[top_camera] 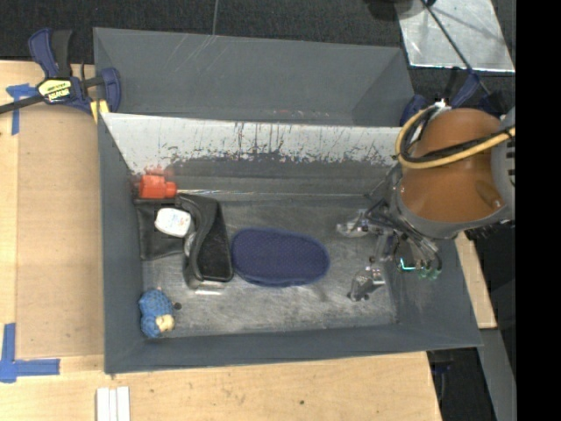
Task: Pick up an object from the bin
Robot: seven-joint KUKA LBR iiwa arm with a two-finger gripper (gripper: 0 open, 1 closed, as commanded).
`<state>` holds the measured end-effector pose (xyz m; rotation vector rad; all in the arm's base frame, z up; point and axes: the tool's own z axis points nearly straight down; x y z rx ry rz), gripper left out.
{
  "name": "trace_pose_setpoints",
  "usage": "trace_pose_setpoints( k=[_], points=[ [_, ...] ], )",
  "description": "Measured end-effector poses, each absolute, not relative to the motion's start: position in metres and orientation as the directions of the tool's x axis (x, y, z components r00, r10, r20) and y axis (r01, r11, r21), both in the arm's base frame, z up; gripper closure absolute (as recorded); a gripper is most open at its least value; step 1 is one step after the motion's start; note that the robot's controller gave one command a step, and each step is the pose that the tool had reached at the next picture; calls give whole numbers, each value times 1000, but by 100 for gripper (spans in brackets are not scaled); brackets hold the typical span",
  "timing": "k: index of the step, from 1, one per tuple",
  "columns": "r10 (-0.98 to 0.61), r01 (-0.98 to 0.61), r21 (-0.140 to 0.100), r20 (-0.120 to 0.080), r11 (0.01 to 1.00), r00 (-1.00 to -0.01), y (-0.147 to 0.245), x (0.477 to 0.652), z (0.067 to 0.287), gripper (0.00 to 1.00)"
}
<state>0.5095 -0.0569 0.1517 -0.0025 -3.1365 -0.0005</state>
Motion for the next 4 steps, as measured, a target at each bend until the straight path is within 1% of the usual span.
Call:
trace_pose_setpoints(
  k=[1, 2, 3, 4],
  points=[
    [-101, -101, -2, -7, 995, -995, -63, 528, 189, 0],
    [-303, -303, -9, -15, 953, -953, -9, 535, 76, 0],
    [-304, -304, -11, -32, 953, -952, -7, 540, 80, 100],
    [-256, -256, -3, -12, 967, -967, 1, 541, 196, 100]
  ],
)
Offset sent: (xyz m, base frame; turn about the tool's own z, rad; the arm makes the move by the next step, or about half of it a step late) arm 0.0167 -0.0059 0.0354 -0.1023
